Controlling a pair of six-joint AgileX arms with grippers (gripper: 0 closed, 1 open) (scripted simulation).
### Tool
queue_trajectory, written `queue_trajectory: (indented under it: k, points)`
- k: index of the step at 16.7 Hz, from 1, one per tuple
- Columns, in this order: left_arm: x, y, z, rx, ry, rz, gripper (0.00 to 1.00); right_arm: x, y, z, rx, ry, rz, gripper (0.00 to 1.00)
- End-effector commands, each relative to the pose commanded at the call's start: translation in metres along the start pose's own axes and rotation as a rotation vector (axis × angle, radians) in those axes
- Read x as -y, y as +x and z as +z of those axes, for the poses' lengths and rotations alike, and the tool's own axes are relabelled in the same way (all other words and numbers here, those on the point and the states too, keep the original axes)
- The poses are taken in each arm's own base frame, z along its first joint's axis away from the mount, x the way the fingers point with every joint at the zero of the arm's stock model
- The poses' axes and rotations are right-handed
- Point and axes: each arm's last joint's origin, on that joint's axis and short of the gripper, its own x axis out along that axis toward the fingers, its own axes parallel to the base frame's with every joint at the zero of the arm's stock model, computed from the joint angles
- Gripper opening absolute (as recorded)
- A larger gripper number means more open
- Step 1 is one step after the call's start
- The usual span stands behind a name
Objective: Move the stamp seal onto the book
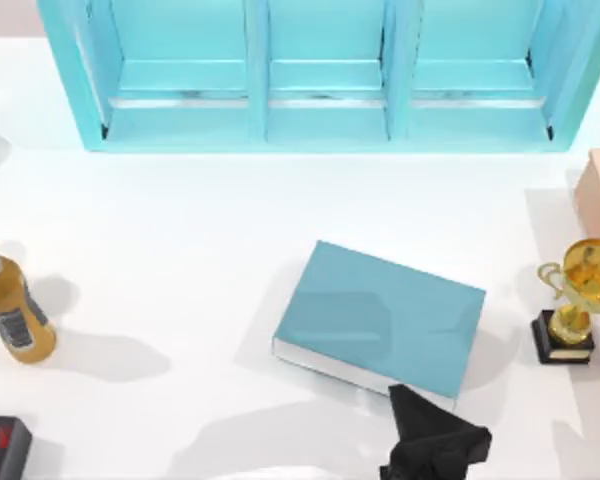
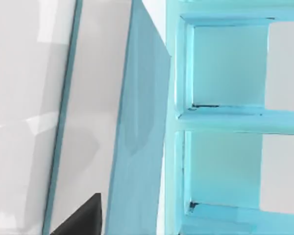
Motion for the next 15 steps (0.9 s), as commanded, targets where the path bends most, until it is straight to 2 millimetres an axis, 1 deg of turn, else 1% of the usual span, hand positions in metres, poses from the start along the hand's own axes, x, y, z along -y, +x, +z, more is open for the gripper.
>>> queue_trajectory:
  k: [5,8,11,13,15]
  points:
    - [0.001,0.002,0.000,0.004,0.000,-0.001,1.00,0.000,0.000,0.000,0.000,0.000,0.000,1.00]
    - [0.009,0.009,0.004,0.024,-0.008,0.031,1.00,0.000,0.000,0.000,0.000,0.000,0.000,1.00]
    - [0.031,0.030,0.017,0.073,-0.013,0.118,1.00,0.000,0.000,0.000,0.000,0.000,0.000,1.00]
    - [0.049,0.050,0.032,0.106,-0.003,0.203,1.00,0.000,0.000,0.000,0.000,0.000,0.000,1.00]
    - [0.068,0.072,0.052,0.119,0.018,0.298,1.00,0.000,0.000,0.000,0.000,0.000,0.000,1.00]
